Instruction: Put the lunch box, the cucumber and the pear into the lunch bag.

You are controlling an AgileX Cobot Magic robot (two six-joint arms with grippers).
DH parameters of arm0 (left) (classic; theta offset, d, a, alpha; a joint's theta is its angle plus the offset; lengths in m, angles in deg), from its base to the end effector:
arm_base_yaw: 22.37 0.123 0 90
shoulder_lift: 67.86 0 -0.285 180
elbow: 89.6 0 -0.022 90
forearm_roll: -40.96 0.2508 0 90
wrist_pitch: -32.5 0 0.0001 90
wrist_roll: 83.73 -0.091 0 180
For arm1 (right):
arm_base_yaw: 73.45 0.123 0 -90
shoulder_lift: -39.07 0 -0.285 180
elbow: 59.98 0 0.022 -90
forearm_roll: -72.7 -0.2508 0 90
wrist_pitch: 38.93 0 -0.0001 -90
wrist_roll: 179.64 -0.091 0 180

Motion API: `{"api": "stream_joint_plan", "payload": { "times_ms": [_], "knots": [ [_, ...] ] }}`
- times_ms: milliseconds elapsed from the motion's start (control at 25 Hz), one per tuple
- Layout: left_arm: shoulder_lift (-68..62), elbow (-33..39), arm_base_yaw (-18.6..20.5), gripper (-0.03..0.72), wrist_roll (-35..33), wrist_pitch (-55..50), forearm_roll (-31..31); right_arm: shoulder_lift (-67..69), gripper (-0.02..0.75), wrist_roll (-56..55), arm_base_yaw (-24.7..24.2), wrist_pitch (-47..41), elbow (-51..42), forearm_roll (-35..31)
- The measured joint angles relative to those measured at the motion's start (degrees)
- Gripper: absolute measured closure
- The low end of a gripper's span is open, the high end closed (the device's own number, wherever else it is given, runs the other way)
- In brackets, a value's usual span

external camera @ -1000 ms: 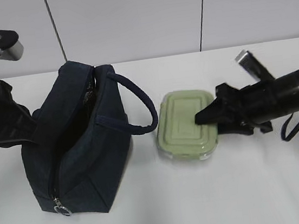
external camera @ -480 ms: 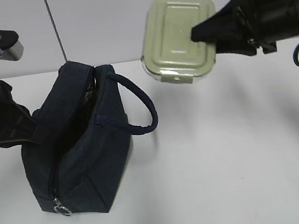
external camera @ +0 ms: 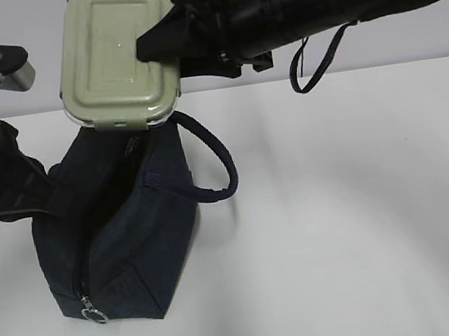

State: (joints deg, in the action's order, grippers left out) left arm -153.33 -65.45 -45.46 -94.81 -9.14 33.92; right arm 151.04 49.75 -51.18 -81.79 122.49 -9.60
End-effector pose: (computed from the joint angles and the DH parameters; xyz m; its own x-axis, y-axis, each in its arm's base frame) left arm 0.2408 -0.1107 0.2642 -0.7576 0.4326 -0.4889 0.5064 0.8620 -0.0219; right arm 0.3565 0.2124 0.2943 -0.7790 0.0820 -0.6216 -0.5163 0.4787 0.7101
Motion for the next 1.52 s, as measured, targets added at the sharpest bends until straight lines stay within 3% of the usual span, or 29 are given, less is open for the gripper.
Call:
{"api": "stream_joint_plan", "payload": {
  "times_ms": [120, 240, 440, 600, 1040, 1280, 1520],
  "knots": [
    [0.0, 0.0, 0.0, 0.704, 0.0, 0.0, 0.0, 2.71, 0.403, -0.08, 0.13, 1.33, 0.5, -0.1],
    [0.0, 0.0, 0.0, 0.704, 0.0, 0.0, 0.0, 4.19, 0.403, -2.42, 0.13, 1.73, 0.69, 3.88],
    [0.0, 0.0, 0.0, 0.704, 0.0, 0.0, 0.0, 4.4, 0.403, -14.96, 0.13, -0.19, 0.79, 23.23],
    [0.0, 0.0, 0.0, 0.704, 0.0, 0.11, -0.05, 4.4, 0.403, -21.79, 1.16, -2.48, 0.79, 31.9],
    [0.0, 0.0, 0.0, 0.704, 0.0, 0.33, -0.31, 11.52, 0.404, -28.64, 9.05, -1.63, 9.52, 36.25],
    [0.0, 0.0, 0.0, 0.704, 0.0, 0.21, -0.44, 14.56, 0.402, -30.14, 10.98, -5.6, 15.71, 42.82],
    [0.0, 0.0, 0.0, 0.704, 0.0, 0.26, -0.61, 15.17, 0.282, -28.52, 10.98, -13.01, 22.07, 46.49]
  ]
}}
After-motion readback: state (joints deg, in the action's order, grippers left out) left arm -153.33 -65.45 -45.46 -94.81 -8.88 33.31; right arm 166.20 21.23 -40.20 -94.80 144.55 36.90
